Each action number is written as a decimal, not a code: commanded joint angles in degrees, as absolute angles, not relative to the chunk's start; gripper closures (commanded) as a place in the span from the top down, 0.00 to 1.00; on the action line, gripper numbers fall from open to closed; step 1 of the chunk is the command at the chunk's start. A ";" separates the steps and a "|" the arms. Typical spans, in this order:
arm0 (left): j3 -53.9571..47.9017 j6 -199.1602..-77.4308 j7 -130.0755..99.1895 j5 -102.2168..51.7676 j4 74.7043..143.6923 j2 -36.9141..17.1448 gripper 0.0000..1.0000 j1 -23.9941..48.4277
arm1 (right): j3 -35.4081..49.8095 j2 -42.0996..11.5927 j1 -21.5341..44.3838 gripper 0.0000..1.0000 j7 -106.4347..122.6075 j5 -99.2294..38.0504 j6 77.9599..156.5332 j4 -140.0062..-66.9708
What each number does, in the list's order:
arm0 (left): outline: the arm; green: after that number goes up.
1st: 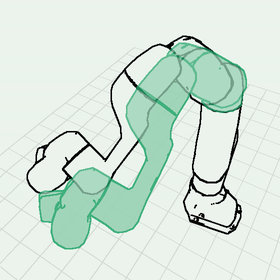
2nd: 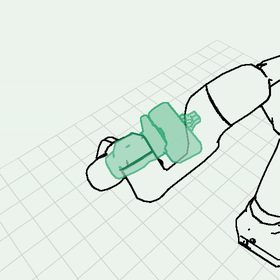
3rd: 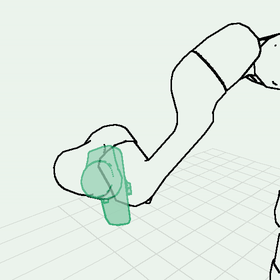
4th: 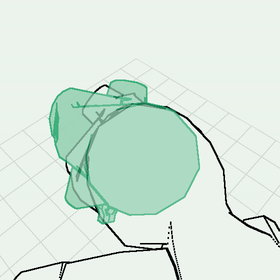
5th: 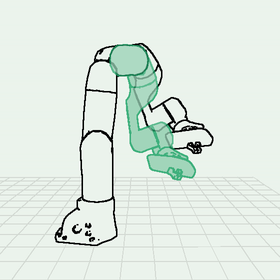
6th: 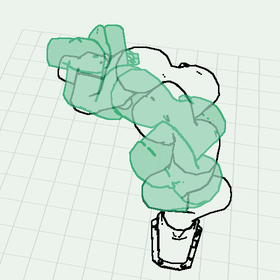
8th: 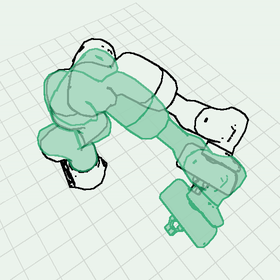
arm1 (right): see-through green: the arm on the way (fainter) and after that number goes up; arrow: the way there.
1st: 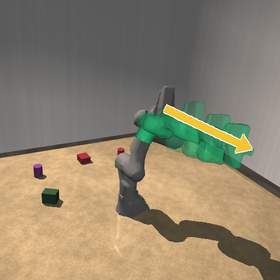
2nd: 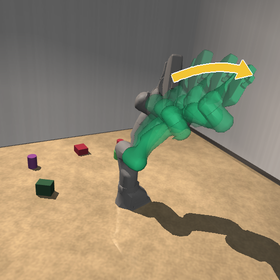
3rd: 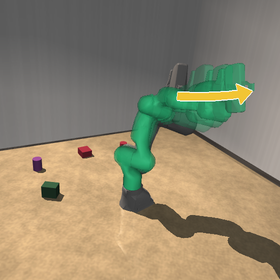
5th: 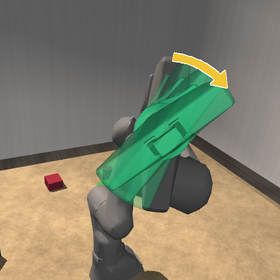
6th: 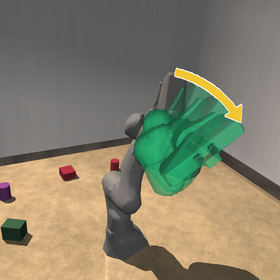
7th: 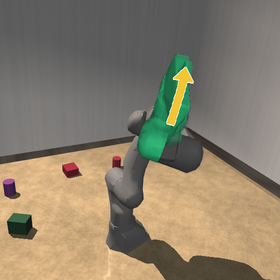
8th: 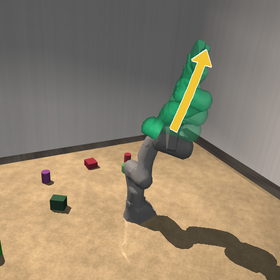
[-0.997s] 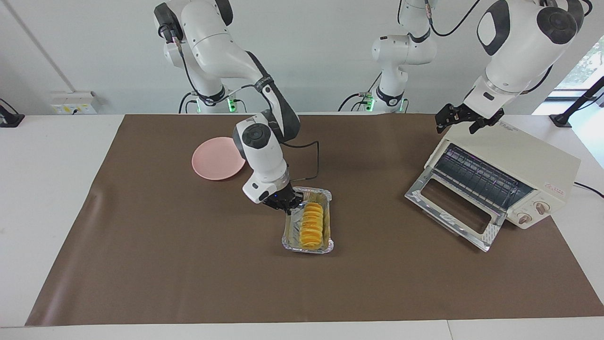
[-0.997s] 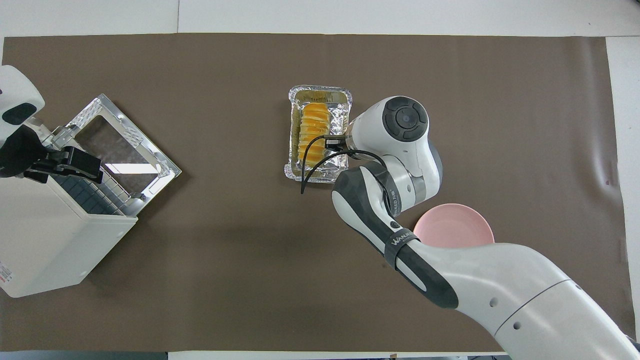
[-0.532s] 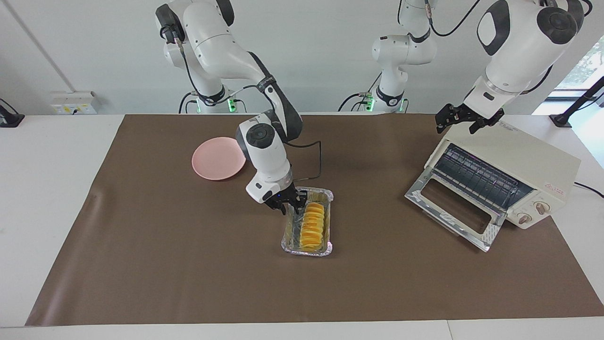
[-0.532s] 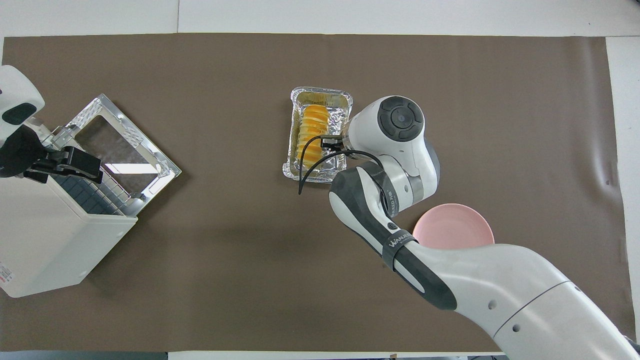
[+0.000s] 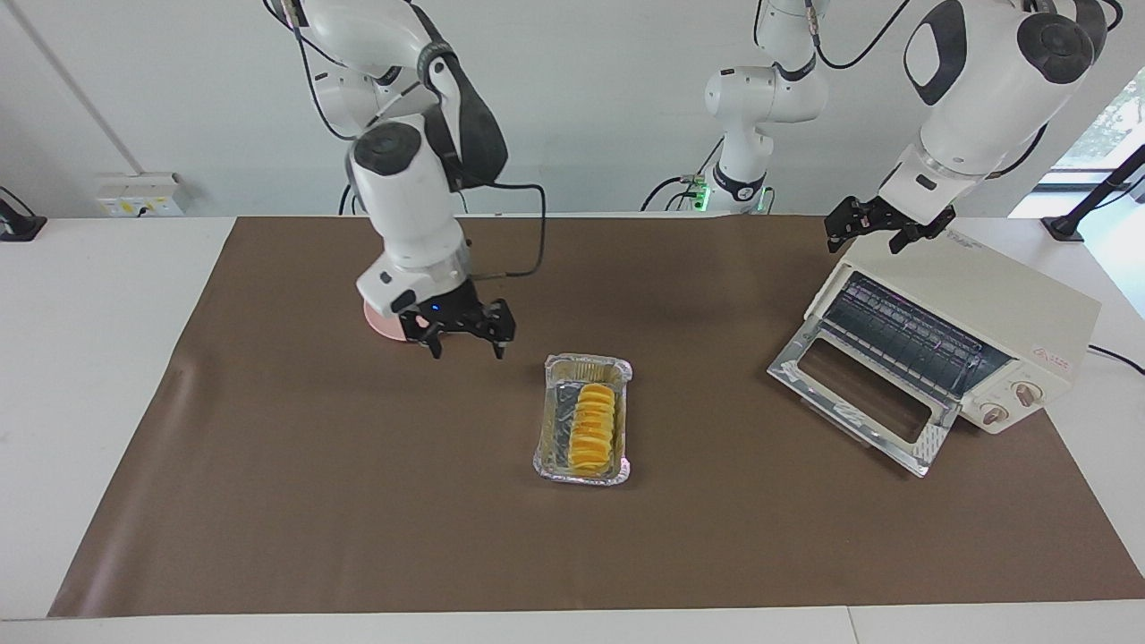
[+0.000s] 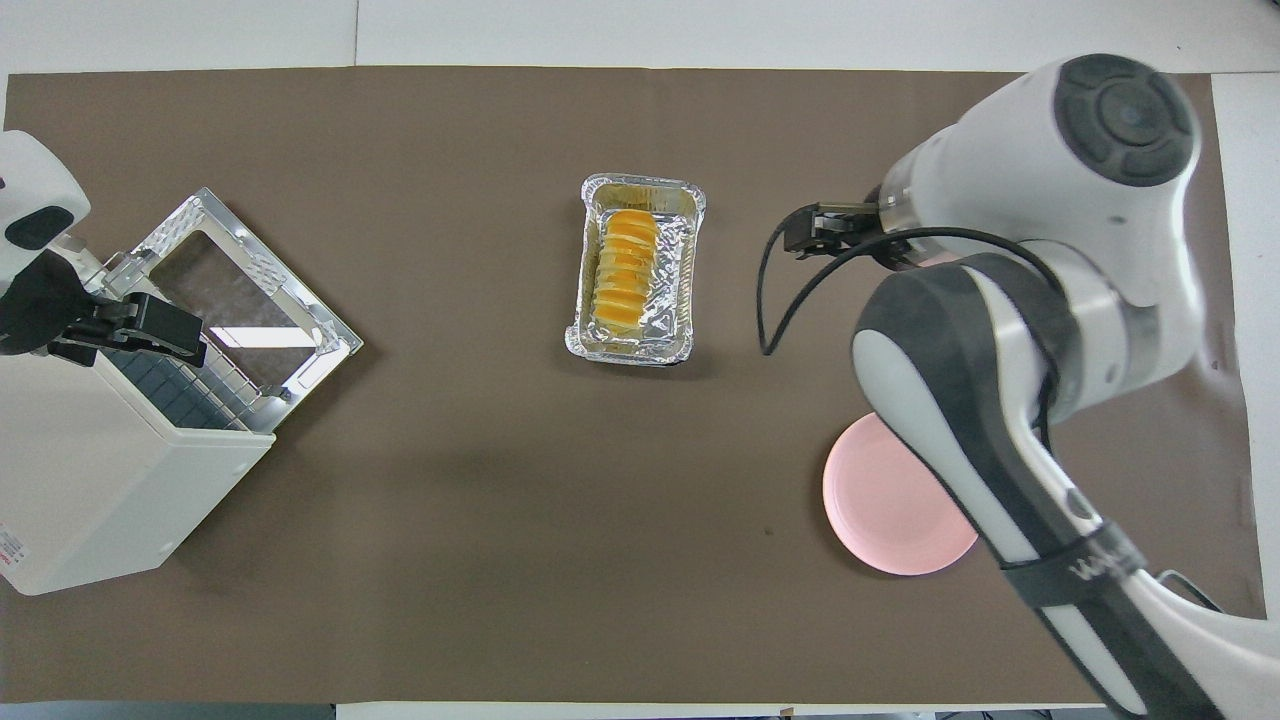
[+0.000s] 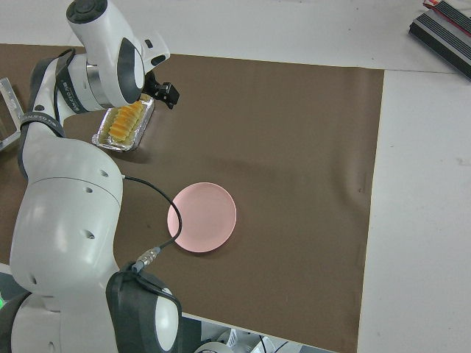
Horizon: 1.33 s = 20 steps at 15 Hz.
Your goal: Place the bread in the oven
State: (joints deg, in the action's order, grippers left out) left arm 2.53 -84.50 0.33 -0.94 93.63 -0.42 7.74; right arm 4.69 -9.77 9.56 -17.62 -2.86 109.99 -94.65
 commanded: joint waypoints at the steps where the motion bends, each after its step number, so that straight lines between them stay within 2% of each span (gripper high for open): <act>1: 2.02 -84.64 0.62 0.09 93.52 0.00 1.00 7.12 | 5.45 -3.62 2.31 1.00 -8.20 -2.37 103.04 -96.86; 4: 2.02 -84.81 0.62 0.09 93.43 0.00 1.00 7.03 | 5.36 0.95 -3.50 1.00 -3.44 -1.24 95.30 -97.56; 7: 2.11 -84.90 0.70 0.09 93.43 0.00 1.00 7.03 | 5.45 3.16 -6.93 1.00 -0.10 -0.09 90.71 -97.82; 10: 2.20 -85.34 0.44 0.18 93.43 -0.09 1.00 6.94 | 5.45 3.08 -9.31 1.00 1.84 -0.09 91.23 -97.73; 20: 2.11 -86.40 0.26 0.09 93.34 -0.09 1.00 7.03 | 5.45 2.99 -10.46 1.00 1.93 2.90 91.05 -97.73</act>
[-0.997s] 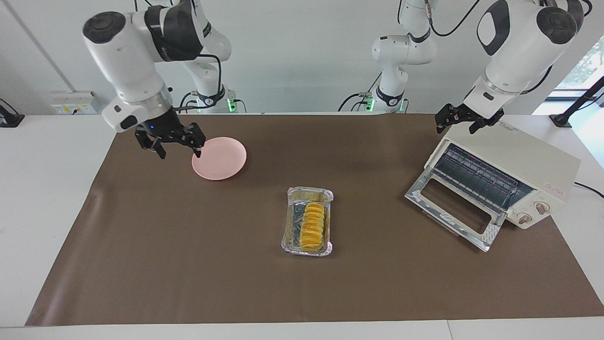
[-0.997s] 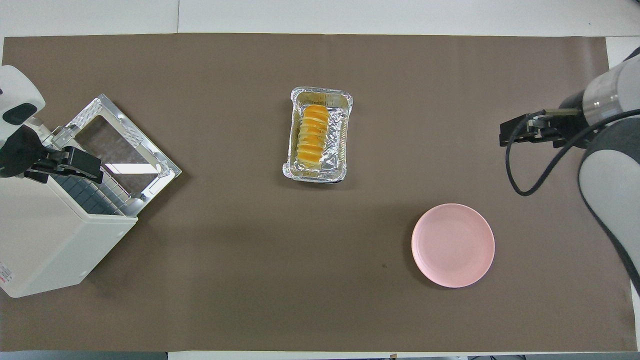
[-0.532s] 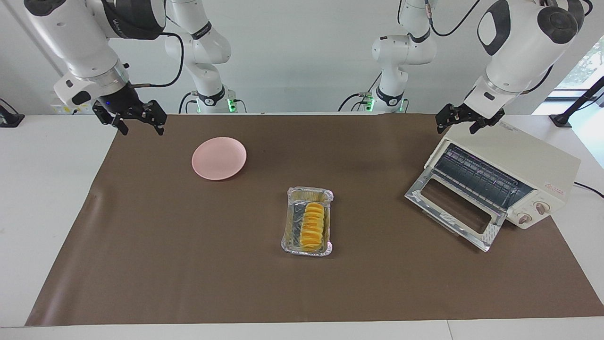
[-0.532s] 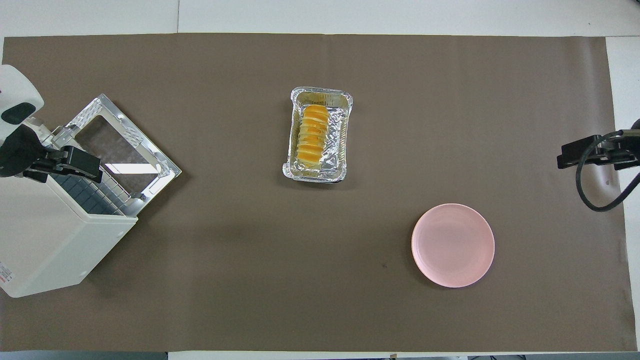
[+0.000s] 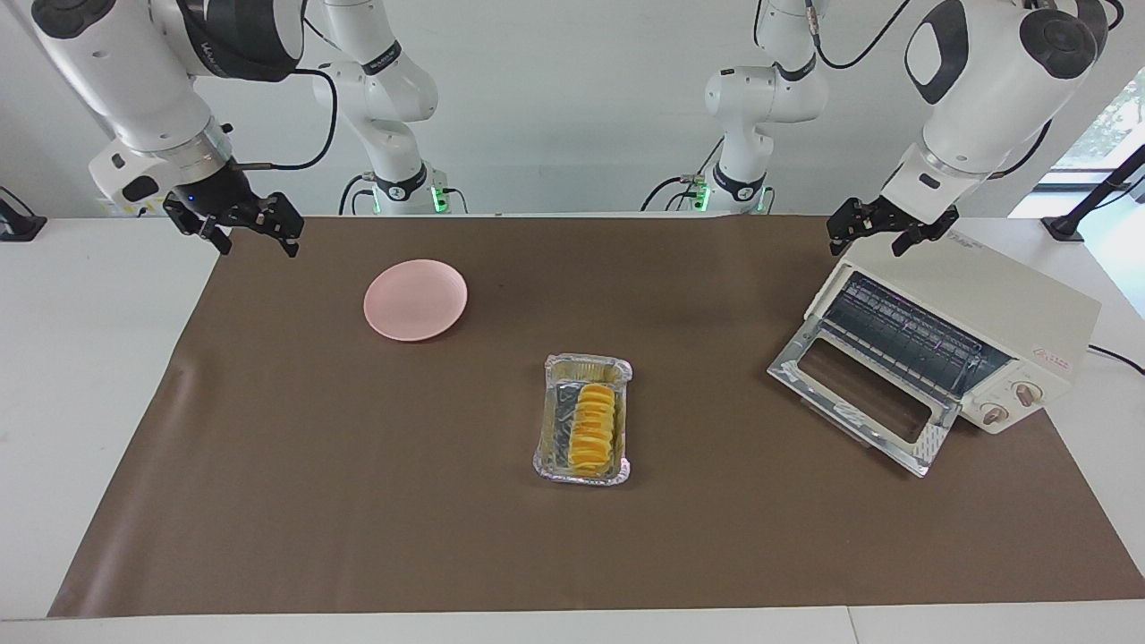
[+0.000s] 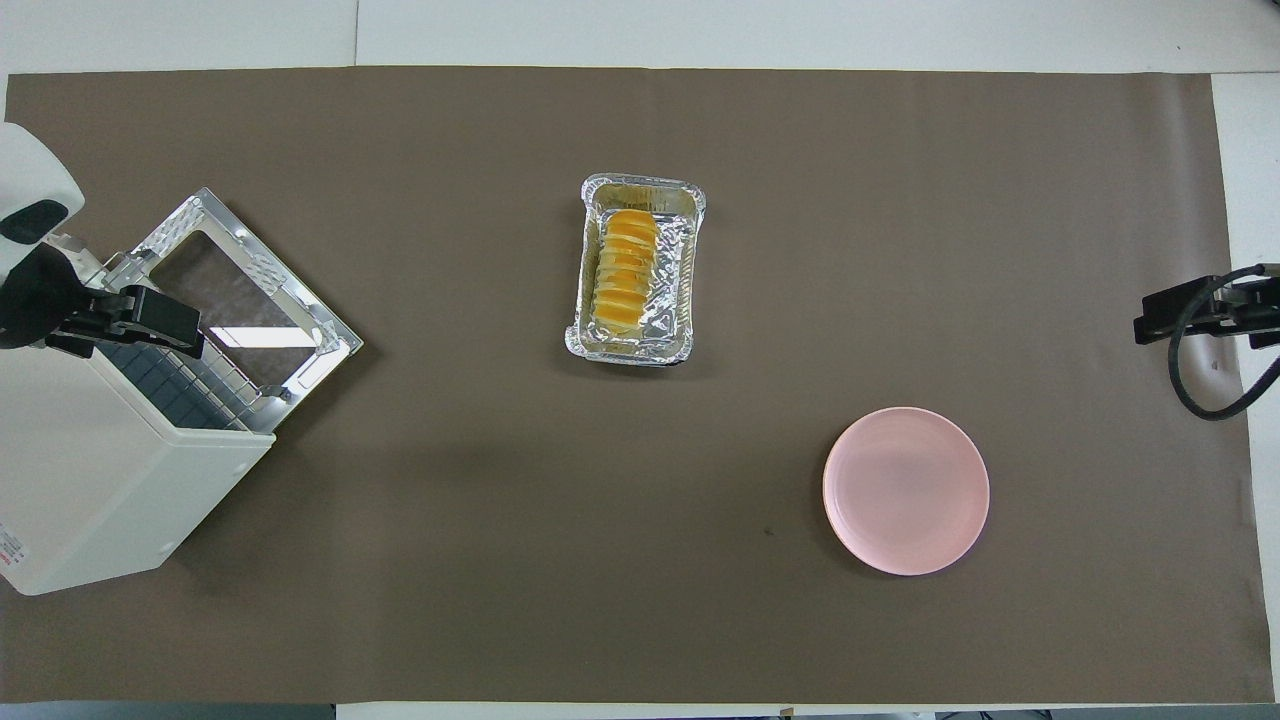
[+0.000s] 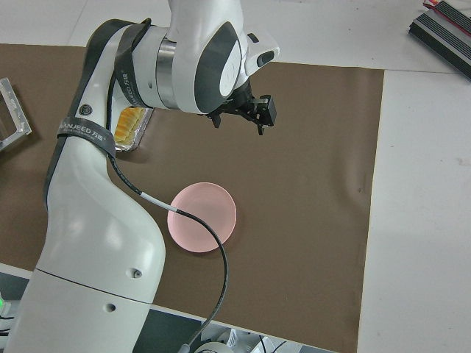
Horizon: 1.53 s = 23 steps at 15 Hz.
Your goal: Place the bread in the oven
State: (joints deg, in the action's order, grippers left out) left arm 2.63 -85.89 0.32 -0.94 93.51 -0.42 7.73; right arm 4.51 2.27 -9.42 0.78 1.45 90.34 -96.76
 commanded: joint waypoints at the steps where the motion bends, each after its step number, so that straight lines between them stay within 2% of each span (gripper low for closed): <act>1: 2.20 -86.40 0.18 0.09 93.34 -0.17 1.00 7.03 | 5.45 3.08 -10.46 1.00 1.85 2.90 91.05 -97.73; 23: 2.11 -87.28 -1.49 0.35 93.51 -0.18 1.00 7.73 | 5.45 3.25 -9.84 1.00 1.76 2.20 90.00 -97.91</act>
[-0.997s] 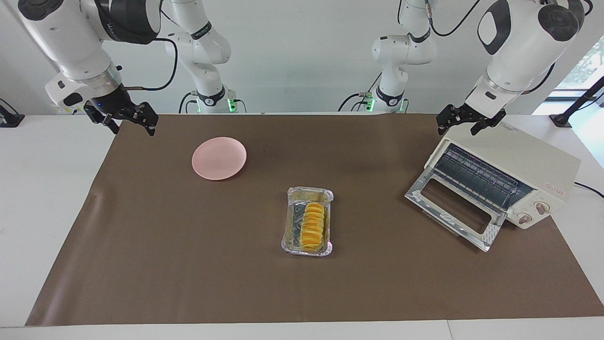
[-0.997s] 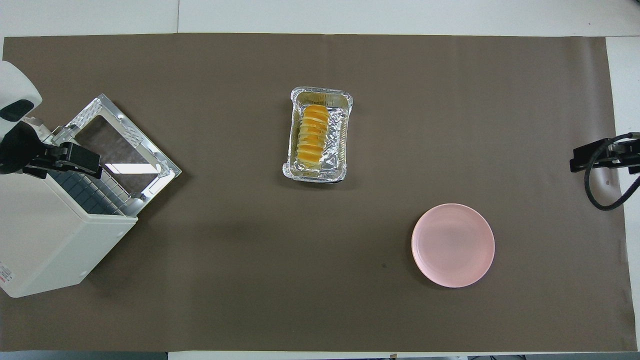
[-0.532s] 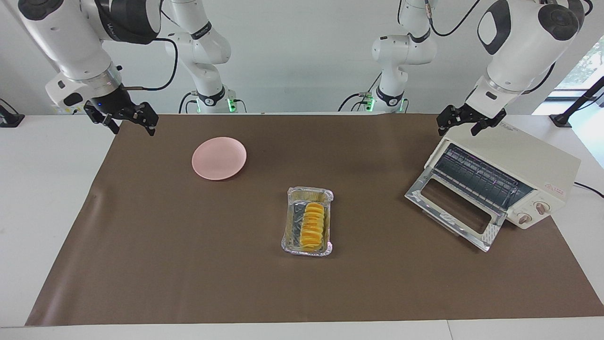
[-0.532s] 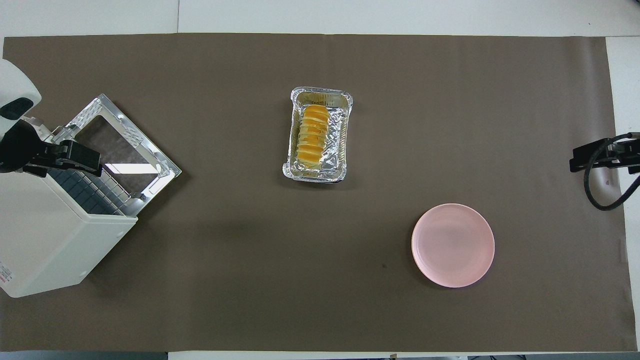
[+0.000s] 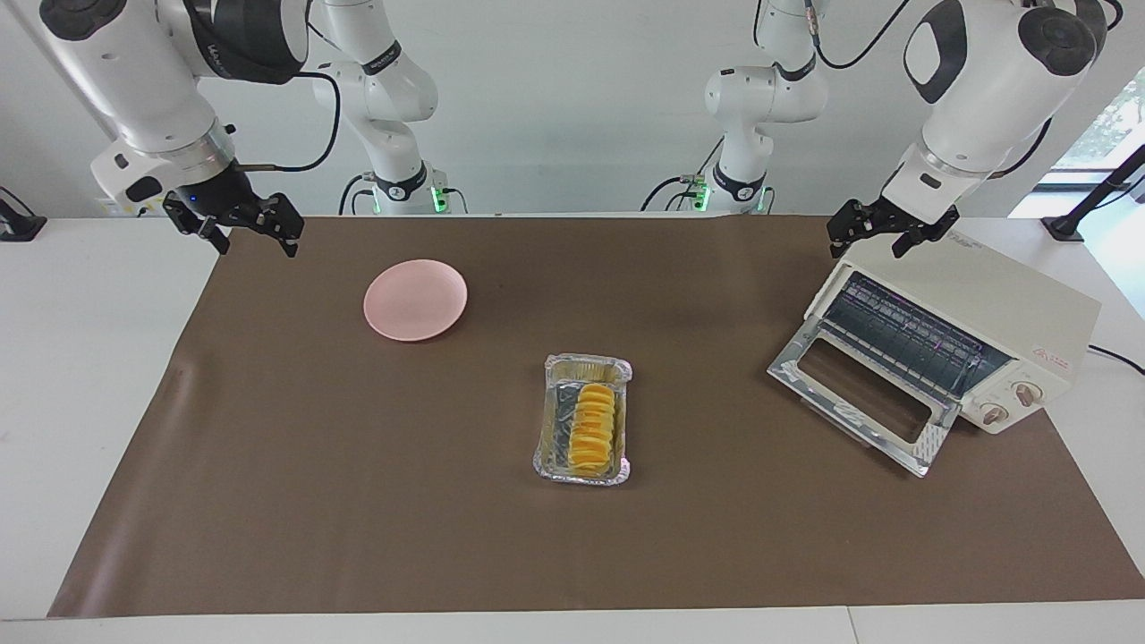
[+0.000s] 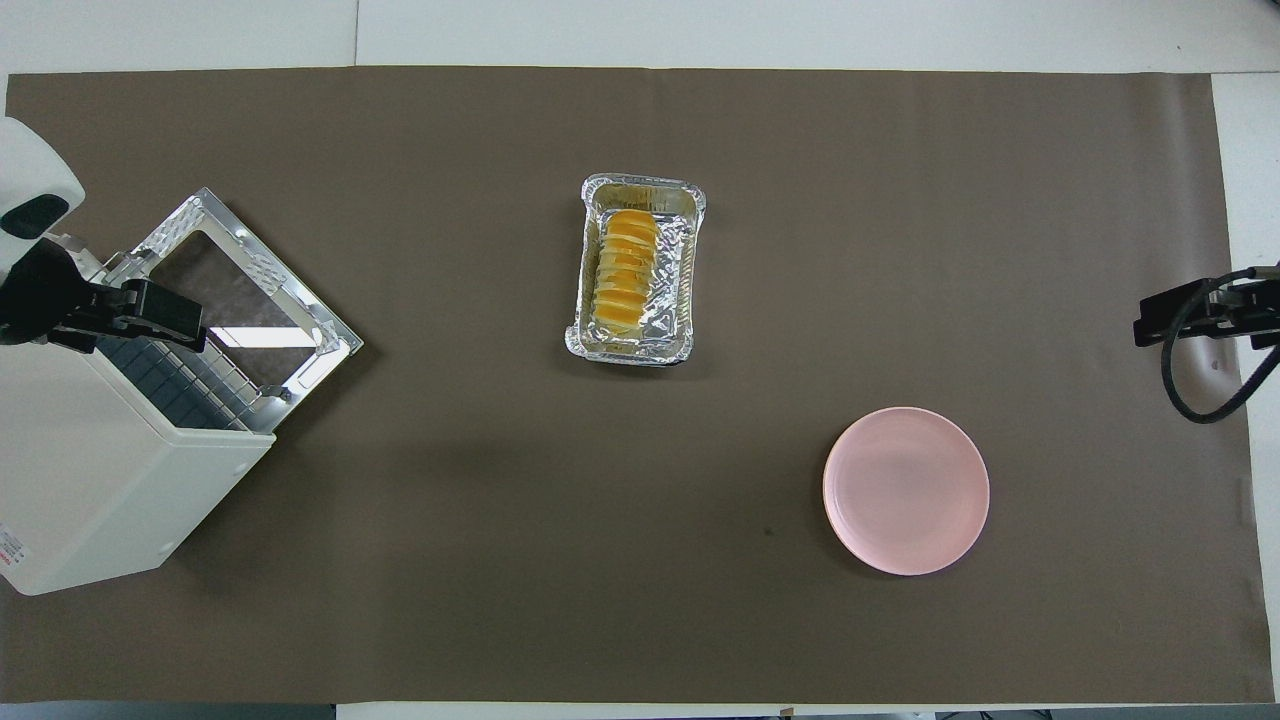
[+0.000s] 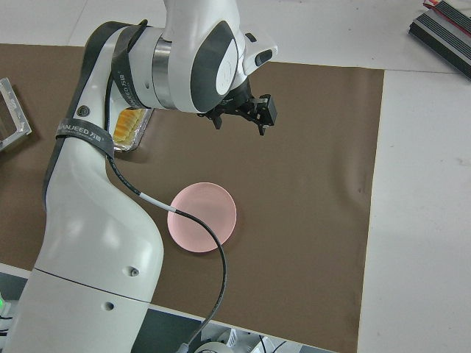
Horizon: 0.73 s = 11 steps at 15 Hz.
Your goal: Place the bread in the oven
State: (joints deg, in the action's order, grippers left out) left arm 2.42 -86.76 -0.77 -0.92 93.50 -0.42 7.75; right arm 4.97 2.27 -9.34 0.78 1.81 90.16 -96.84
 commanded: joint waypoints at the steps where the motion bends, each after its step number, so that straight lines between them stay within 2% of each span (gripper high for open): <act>1: 2.11 -87.28 -1.58 0.35 93.43 -0.18 1.00 7.82 | 5.45 3.25 -9.84 1.00 1.76 2.20 90.00 -97.91; 8: 2.11 -87.45 -1.49 0.35 93.52 -0.18 1.00 7.56 | 5.54 3.25 -9.84 1.00 1.76 2.20 90.00 -97.91; 11: 1.41 -91.13 -3.41 1.75 92.64 -1.31 1.00 8.35 | 5.45 3.25 -9.84 1.00 1.76 2.20 90.00 -97.91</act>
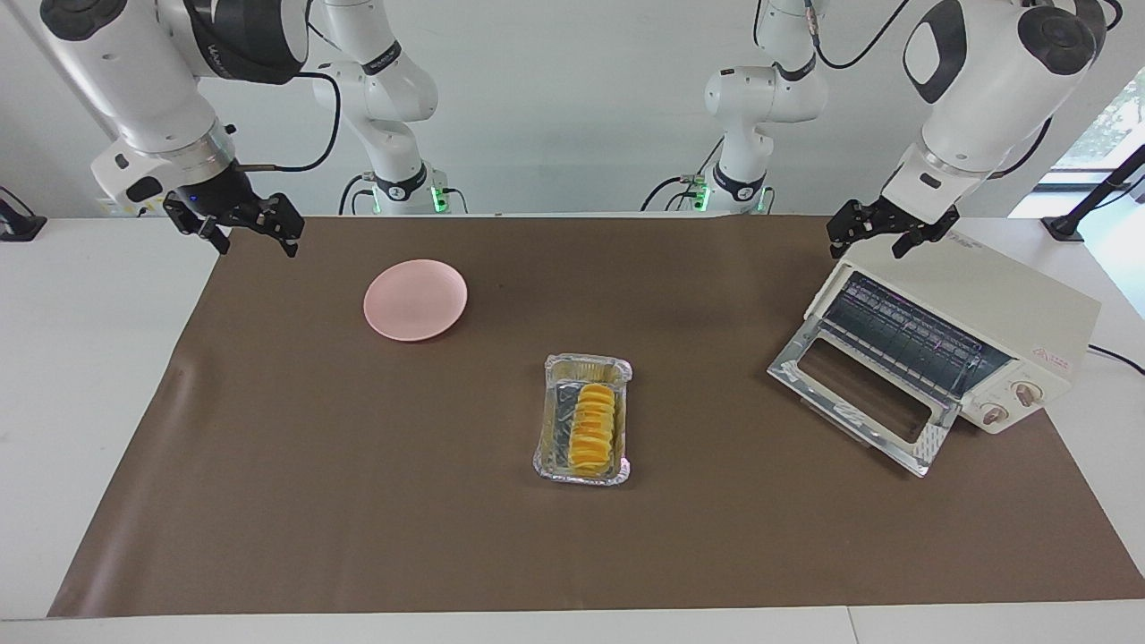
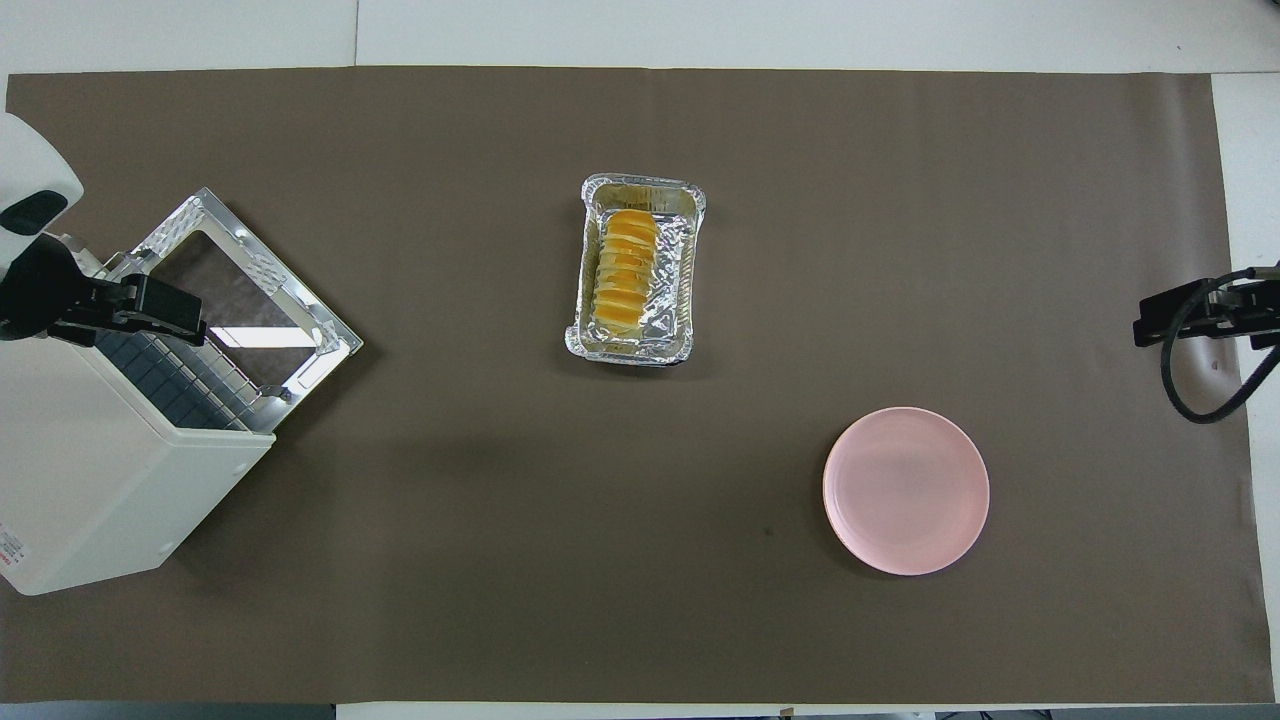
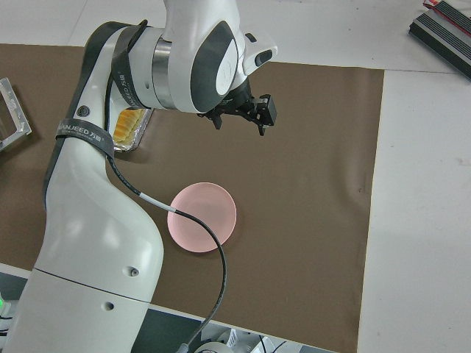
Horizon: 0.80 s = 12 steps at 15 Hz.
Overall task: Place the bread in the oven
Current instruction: 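Reach the left gripper over the foil tray and lower it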
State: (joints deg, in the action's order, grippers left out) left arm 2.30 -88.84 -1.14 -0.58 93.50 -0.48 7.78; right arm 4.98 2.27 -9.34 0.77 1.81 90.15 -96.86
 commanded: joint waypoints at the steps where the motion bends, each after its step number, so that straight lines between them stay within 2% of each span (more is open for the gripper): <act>1: 1.15 -90.97 -6.30 1.76 90.64 -3.58 1.00 11.05 | 5.45 3.25 -9.84 1.00 1.76 2.20 90.00 -97.91; 3: 0.97 -88.09 -8.61 0.97 81.79 -10.77 1.00 13.27 | 5.45 3.25 -9.84 1.00 1.76 2.20 90.00 -97.91; 5: 1.40 -82.99 -12.54 -0.26 67.66 -21.31 1.00 18.69 | 5.45 3.25 -9.84 1.00 1.76 2.20 90.00 -97.91; 6: 1.49 -82.01 -15.53 -0.44 63.06 -25.19 1.00 20.63 | 5.45 3.25 -9.84 1.00 1.76 2.20 90.00 -97.91; 7: 1.49 -82.00 -17.47 -1.40 60.76 -27.31 1.00 22.13 | 5.45 3.25 -9.84 1.00 1.76 2.20 90.00 -97.91; 10: 1.32 -89.52 -24.92 -5.60 60.47 -29.78 1.00 26.96 | 5.45 3.25 -9.84 1.00 1.76 2.20 90.00 -97.91; 12: 2.28 -94.73 -30.92 -5.71 59.07 -35.31 1.00 32.67 | 5.45 3.25 -9.84 1.00 1.76 2.20 90.00 -97.91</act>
State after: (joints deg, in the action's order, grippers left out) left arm 0.57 -91.66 -25.74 -4.65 63.52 -29.44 28.01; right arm 4.99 2.27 -9.34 0.78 1.81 90.15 -96.87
